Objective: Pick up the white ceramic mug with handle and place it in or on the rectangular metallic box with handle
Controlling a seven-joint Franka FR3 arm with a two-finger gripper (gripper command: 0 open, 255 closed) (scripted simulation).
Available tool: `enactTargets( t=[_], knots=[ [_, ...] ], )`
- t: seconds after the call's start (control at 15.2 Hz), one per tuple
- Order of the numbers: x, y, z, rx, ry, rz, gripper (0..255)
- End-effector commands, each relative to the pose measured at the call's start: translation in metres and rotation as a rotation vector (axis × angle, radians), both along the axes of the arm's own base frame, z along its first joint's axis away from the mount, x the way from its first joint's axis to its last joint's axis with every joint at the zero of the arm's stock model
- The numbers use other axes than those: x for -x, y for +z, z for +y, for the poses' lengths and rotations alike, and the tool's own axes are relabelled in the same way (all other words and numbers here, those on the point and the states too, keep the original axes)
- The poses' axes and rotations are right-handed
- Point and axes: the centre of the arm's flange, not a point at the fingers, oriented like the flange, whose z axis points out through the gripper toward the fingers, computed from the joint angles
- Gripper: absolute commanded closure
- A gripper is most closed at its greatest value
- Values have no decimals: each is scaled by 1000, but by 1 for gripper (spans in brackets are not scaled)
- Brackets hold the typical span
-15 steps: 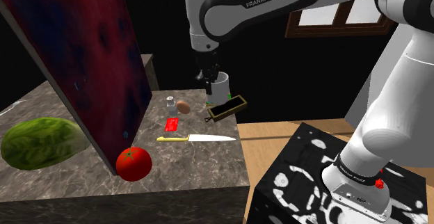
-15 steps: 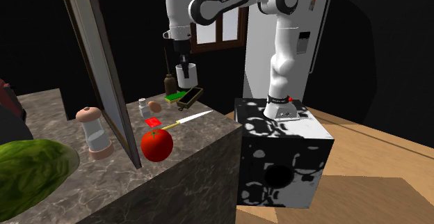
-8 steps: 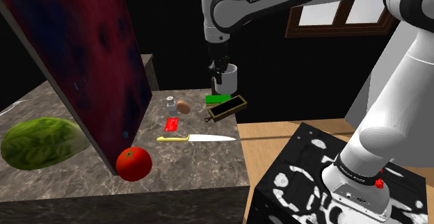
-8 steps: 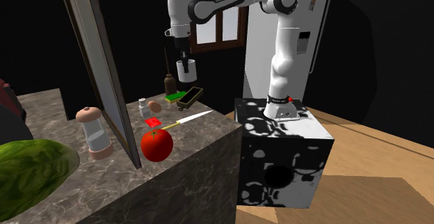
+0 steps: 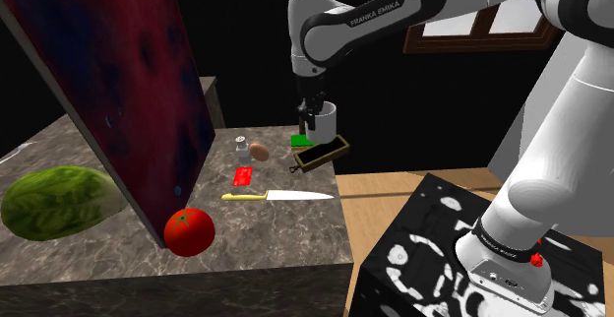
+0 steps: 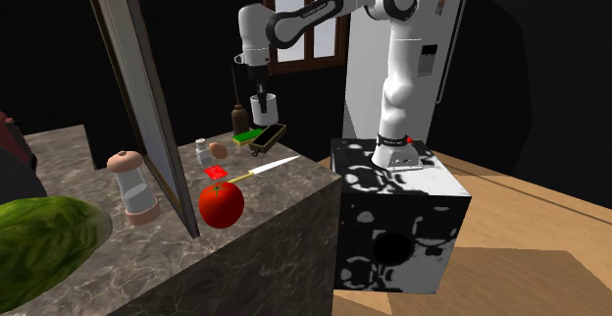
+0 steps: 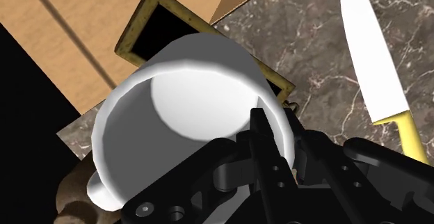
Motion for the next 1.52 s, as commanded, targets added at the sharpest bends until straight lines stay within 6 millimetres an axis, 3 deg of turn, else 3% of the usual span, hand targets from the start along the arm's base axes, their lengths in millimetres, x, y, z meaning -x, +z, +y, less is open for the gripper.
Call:
enactTargets(
  t=[0.0,0.46,0.99,1.06,1.39,1.45],
  knots=[
    [0,-9,0,0,0,-1,255],
    [0,-49,0,0,0,-1,255],
    [0,-49,0,0,0,-1,255],
    [1,-48,0,0,0,-1,0],
    [0,-49,0,0,0,-1,0],
    [0,-35,0,0,0,-1,0]
  ],
)
